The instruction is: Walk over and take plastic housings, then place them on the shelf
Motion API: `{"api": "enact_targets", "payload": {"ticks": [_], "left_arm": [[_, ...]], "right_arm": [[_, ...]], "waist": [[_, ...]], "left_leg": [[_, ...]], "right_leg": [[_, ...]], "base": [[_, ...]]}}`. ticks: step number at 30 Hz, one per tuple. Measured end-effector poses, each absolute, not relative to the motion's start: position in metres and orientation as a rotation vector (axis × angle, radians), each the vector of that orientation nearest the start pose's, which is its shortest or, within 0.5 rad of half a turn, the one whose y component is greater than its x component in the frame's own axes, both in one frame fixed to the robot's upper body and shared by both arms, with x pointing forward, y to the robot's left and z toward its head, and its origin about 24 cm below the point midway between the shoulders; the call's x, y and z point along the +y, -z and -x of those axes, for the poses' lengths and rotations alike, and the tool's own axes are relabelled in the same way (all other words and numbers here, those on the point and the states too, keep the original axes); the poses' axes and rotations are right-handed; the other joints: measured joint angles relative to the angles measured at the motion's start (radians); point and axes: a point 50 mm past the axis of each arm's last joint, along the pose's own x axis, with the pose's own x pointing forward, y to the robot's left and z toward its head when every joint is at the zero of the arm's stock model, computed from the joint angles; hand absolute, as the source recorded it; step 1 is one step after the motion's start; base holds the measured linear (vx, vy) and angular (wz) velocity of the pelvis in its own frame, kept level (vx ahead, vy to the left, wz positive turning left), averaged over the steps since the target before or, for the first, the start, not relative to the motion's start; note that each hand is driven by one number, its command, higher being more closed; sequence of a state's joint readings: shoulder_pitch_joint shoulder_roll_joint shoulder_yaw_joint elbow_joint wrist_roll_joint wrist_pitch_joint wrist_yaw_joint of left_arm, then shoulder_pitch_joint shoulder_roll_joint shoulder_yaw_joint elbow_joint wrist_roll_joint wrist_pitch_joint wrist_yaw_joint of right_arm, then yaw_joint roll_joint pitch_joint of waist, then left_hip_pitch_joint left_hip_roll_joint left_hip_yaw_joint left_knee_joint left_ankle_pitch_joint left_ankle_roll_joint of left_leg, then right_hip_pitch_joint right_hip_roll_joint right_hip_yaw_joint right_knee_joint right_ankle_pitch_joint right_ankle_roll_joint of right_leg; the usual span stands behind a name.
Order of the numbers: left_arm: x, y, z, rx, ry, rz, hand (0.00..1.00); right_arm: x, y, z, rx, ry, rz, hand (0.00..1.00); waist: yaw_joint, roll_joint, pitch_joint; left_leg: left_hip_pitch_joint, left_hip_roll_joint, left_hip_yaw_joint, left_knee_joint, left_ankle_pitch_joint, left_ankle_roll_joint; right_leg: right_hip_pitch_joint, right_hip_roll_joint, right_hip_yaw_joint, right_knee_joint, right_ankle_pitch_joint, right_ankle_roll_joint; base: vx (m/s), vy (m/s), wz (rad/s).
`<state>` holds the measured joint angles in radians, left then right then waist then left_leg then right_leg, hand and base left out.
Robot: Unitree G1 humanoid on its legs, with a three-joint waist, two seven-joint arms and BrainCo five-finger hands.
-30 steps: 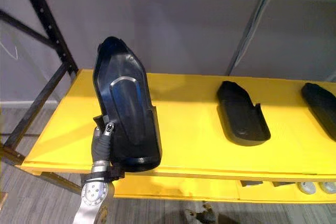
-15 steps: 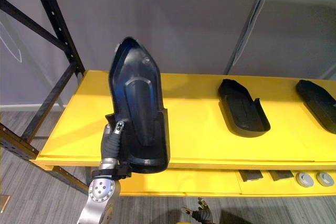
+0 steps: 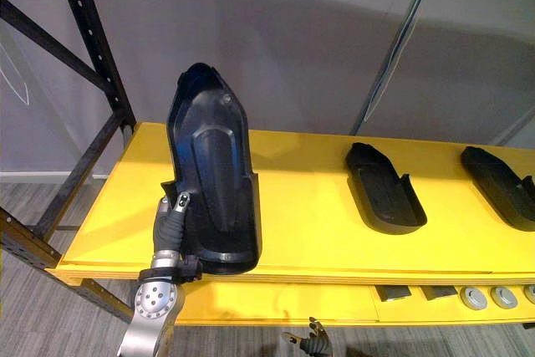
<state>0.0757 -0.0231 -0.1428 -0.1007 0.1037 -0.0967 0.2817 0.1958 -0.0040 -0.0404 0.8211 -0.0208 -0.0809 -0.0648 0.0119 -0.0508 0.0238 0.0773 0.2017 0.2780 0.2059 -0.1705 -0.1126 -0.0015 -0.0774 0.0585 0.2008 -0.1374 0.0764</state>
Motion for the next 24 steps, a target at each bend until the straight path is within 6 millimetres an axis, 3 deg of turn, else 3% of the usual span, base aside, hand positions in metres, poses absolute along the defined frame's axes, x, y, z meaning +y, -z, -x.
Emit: {"api": "enact_targets", "payload": {"ticks": [3,7,16,22,23,24], "left_arm": [[0.147,-0.038,-0.253,-0.045,-0.218,-0.115,1.0],[0.174,-0.023,-0.269,0.06,-0.295,-0.193,1.0],[0.194,-0.016,-0.284,0.122,-0.344,-0.245,1.0],[0.206,-0.03,-0.308,0.121,-0.391,-0.27,1.0],[0.206,-0.031,-0.311,0.12,-0.392,-0.272,0.0],[0.206,-0.033,-0.314,0.121,-0.393,-0.273,0.0]], "right_arm": [[-0.173,0.152,-0.097,0.97,0.143,0.032,0.0],[-0.175,0.152,-0.1,0.974,0.148,0.027,0.0],[-0.177,0.152,-0.101,0.971,0.15,0.014,0.0],[-0.177,0.151,-0.106,0.96,0.148,0.014,0.0],[-0.177,0.151,-0.106,0.959,0.148,0.014,0.0],[-0.177,0.151,-0.106,0.959,0.149,0.015,0.0]], "waist": [[-0.008,0.005,-0.014],[-0.057,0.008,-0.012],[-0.079,0.013,-0.01],[-0.108,0.013,-0.009],[-0.109,0.014,-0.008],[-0.108,0.014,-0.008]], "left_leg": [[0.017,-0.006,0.007,-0.076,0.054,-0.004],[0.016,-0.012,0.006,-0.143,0.114,-0.006],[0.015,-0.035,0.001,-0.206,0.139,-0.008],[0.013,-0.037,0.01,-0.211,0.141,-0.007],[0.014,-0.037,0.009,-0.212,0.139,-0.006],[0.015,-0.037,0.008,-0.211,0.136,-0.001]], "right_leg": [[0.002,0.006,0.005,-0.048,0.038,-0.001],[-0.009,0.01,0.004,-0.091,0.081,-0.007],[-0.034,0.009,0.031,-0.124,0.09,-0.01],[-0.036,0.015,0.05,-0.125,0.099,-0.009],[-0.036,0.017,0.058,-0.126,0.099,-0.01],[-0.036,0.018,0.066,-0.13,0.099,-0.011]], "base": [[-0.1,-0.018,-0.05],[-0.13,-0.026,-0.01],[-0.09,0.011,-0.01],[0.1,0.01,-0.07],[0.1,0.013,-0.09],[0.09,0.015,-0.14]]}}
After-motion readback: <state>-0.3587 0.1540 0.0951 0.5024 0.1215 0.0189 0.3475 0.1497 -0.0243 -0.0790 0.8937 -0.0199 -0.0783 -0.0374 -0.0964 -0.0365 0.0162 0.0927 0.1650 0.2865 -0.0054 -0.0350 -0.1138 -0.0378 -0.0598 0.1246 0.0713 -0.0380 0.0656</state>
